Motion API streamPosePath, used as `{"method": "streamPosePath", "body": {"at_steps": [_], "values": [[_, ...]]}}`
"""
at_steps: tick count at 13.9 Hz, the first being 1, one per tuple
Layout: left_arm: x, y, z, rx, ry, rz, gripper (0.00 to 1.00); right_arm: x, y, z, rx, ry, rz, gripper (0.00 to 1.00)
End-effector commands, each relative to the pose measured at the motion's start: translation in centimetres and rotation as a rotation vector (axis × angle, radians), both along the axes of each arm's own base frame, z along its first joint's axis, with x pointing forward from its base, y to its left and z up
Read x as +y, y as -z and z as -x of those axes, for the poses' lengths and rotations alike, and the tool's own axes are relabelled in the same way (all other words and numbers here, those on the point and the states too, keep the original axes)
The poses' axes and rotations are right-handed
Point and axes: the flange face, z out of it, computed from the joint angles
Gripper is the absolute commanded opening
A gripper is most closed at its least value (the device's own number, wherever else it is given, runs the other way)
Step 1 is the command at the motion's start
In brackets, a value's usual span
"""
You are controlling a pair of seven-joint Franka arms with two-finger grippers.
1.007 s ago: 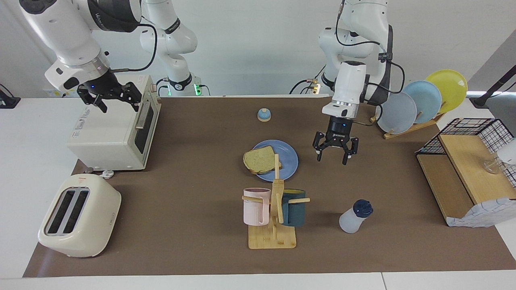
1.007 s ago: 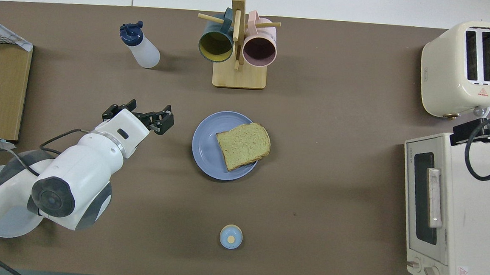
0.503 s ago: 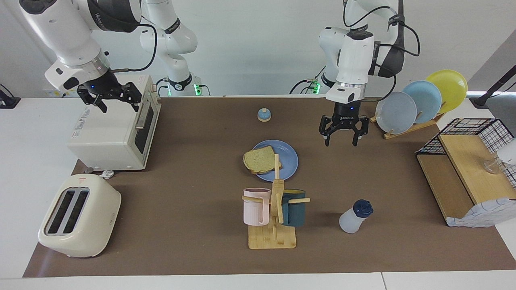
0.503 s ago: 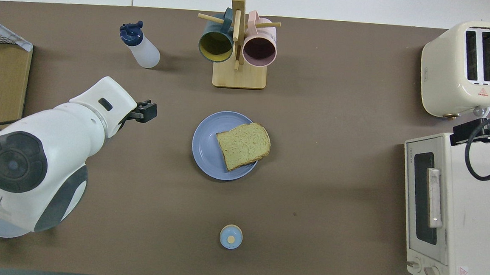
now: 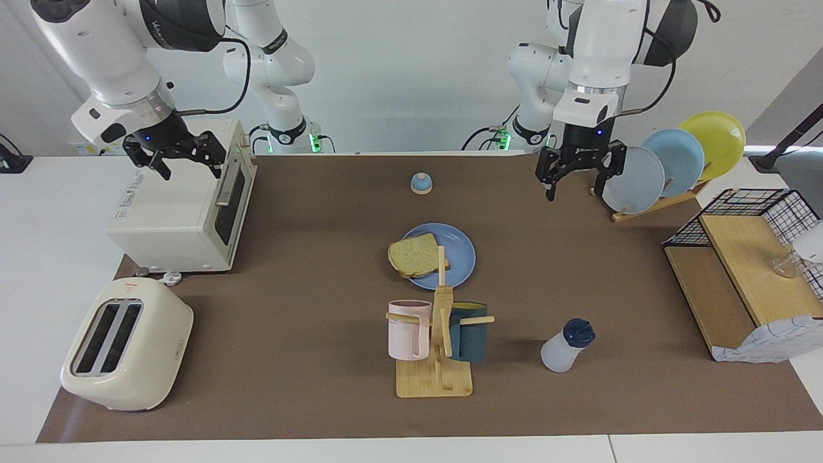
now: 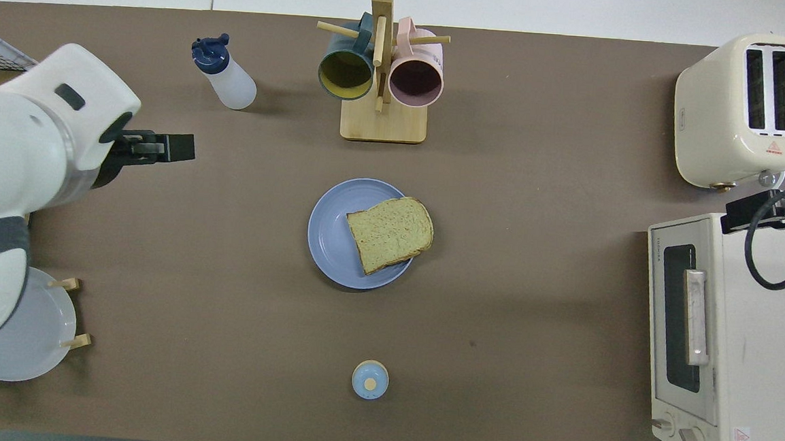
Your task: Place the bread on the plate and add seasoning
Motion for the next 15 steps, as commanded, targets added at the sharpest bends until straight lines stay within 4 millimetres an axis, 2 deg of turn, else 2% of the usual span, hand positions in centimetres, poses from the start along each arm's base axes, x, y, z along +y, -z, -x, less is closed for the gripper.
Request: {"method": "streamPosePath", "body": {"at_steps": [1, 3, 5, 7, 10, 12, 15], "values": [[2.2, -1.3, -1.6, 0.052, 0.026, -0.017, 1.0, -0.2, 0.0, 0.4, -0.007, -0.02, -0.004, 1.0], [4.4, -1.6, -1.9, 0.064, 0.003, -0.026, 1.0, -0.3, 0.0, 0.4, -0.007, -0.018, -0.004, 1.0], [5.1, -2.3, -1.8, 0.084, 0.01, -0.037, 1.0, -0.2, -0.1, 0.4, -0.008, -0.02, -0.004, 1.0], [7.9, -2.7, -1.8, 0.118, 0.01, -0.057, 1.0, -0.2, 0.0, 0.4, -0.007, -0.02, -0.004, 1.0], [12.4, -2.3, -1.2, 0.209, 0.038, -0.064, 1.0, -0.2, 0.0, 0.4, -0.007, -0.02, -0.004, 1.0], [13.0, -1.5, -0.6, 0.269, 0.033, -0.014, 1.0, -0.2, 0.0, 0.4, -0.007, -0.02, -0.004, 1.0], [12.0, -0.8, -0.4, 0.31, 0.027, 0.055, 1.0, -0.2, 0.0, 0.4, -0.007, -0.02, -0.004, 1.0]]}}
